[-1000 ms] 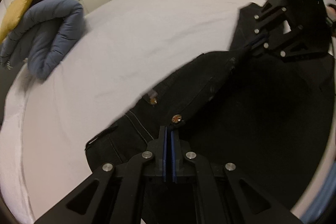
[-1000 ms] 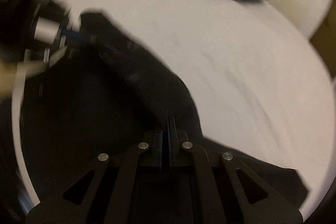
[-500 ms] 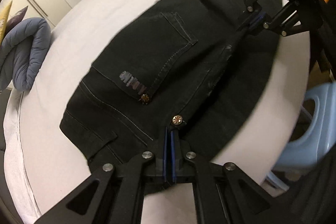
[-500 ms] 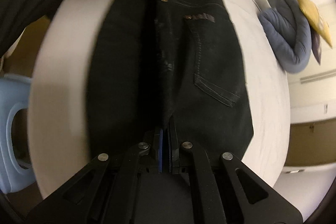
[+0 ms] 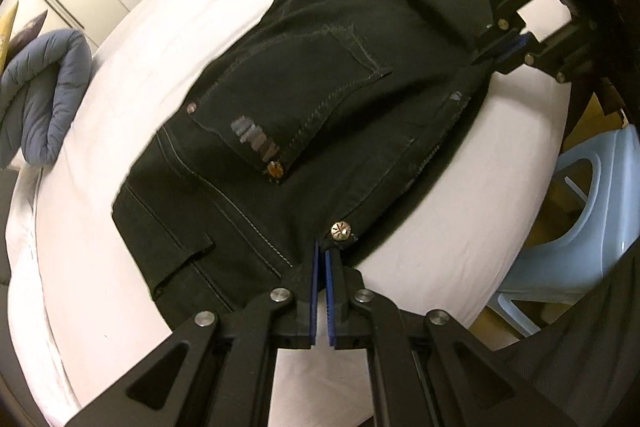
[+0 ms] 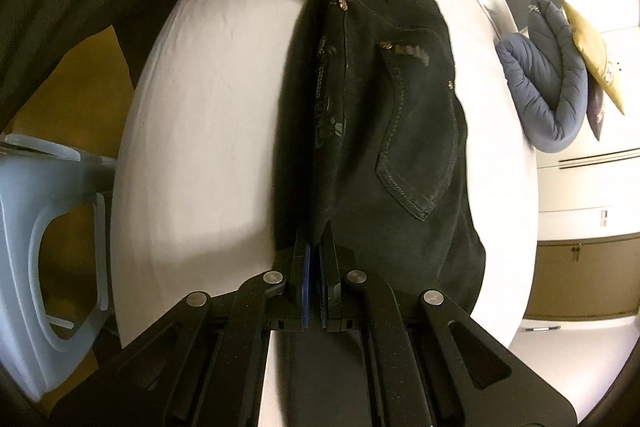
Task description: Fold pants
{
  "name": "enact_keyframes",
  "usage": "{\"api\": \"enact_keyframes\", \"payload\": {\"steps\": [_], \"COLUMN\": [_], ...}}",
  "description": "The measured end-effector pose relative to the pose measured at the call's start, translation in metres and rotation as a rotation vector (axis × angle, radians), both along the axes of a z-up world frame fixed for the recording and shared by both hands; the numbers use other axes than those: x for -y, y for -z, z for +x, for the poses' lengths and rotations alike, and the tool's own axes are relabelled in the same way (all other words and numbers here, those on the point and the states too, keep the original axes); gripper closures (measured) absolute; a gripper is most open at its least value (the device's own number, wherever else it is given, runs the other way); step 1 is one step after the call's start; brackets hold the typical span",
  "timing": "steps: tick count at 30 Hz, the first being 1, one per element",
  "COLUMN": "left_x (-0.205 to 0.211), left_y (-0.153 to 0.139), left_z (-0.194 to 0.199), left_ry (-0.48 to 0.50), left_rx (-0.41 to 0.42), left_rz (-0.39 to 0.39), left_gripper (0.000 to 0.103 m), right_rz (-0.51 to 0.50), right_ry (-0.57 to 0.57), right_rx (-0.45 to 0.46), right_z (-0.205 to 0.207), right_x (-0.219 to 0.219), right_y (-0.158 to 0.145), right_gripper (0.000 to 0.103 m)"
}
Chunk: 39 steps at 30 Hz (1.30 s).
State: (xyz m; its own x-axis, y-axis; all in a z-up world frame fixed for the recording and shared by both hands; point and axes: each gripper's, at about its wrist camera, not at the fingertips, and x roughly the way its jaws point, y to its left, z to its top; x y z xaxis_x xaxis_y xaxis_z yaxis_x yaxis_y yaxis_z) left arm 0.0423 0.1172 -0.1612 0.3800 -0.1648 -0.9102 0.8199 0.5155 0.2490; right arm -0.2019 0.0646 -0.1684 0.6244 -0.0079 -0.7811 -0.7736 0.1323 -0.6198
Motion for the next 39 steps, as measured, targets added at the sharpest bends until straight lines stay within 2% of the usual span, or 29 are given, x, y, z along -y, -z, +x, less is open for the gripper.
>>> {"api": "enact_keyframes", "payload": {"steps": [2,5,7,11,12,13,17,19,21,23,24,26,27,29,31,33,34,37,39], "left_x": [0.001,-0.004,-0.009,-0.025,-0.03,-0.031,-0.014,0.006,0.026,0.044,0.051,0.066,0.069,0.073,0.068,0.063,0.062,0.07,0.074], "left_y": [0.003,0.004,-0.001,-0.034,-0.047,-0.055,-0.078,-0.077,-0.064,-0.046,-0.036,-0.015,-0.007,0.013,0.016,0.016,0.017,0.018,0.018], "left_z": [-0.004,-0.004,0.0,-0.001,-0.001,0.001,0.012,0.021,0.034,0.047,0.051,0.056,0.057,0.061,0.063,0.066,0.068,0.067,0.067], "left_ry": [-0.011,-0.052,-0.102,-0.165,-0.198,-0.22,-0.3,-0.337,-0.391,-0.455,-0.482,-0.524,-0.536,-0.584,-0.626,-0.66,-0.672,-0.667,-0.672], "left_rx": [0.013,0.025,0.058,0.065,0.084,0.09,0.089,0.087,0.058,0.008,-0.031,-0.083,-0.101,-0.154,-0.181,-0.217,-0.23,-0.22,-0.215], "left_rz": [0.0,-0.016,0.002,-0.052,-0.076,-0.098,-0.223,-0.287,-0.351,-0.391,-0.403,-0.4,-0.392,-0.389,-0.434,-0.467,-0.475,-0.435,-0.425], "left_gripper": [0.099,0.087,0.048,0.037,0.03,0.028,0.028,0.028,0.028,0.03,0.032,0.037,0.039,0.04,0.04,0.04,0.04,0.04,0.04], "right_rz": [-0.017,0.011,0.041,0.139,0.178,0.216,0.424,0.537,0.726,0.926,1.057,1.212,1.303,1.419,1.548,1.625,1.663,1.823,1.964], "right_ry": [0.005,0.053,0.084,0.181,0.213,0.239,0.406,0.47,0.541,0.601,0.643,0.745,0.828,0.938,1.064,1.227,1.255,1.381,1.42], "right_rx": [0.014,0.019,0.017,0.017,0.008,0.001,-0.044,-0.082,-0.174,-0.235,-0.271,-0.301,-0.296,-0.299,-0.301,-0.222,-0.213,-0.187,-0.234], "right_z": [0.003,0.008,0.003,0.0,0.005,0.006,0.023,0.025,0.025,0.019,0.016,0.015,0.017,0.025,0.041,0.063,0.071,0.109,0.135], "right_x": [-0.009,-0.003,0.004,0.015,0.017,0.02,0.035,0.046,0.064,0.088,0.108,0.145,0.177,0.226,0.29,0.358,0.378,0.451,0.494], "right_y": [0.008,0.009,0.011,0.01,0.008,0.007,-0.003,-0.01,-0.023,-0.036,-0.044,-0.051,-0.054,-0.056,-0.055,-0.054,-0.052,-0.041,-0.024], "right_gripper": [0.101,0.099,0.099,0.098,0.097,0.097,0.092,0.082,0.052,0.046,0.042,0.041,0.041,0.041,0.041,0.041,0.041,0.041,0.046]}}
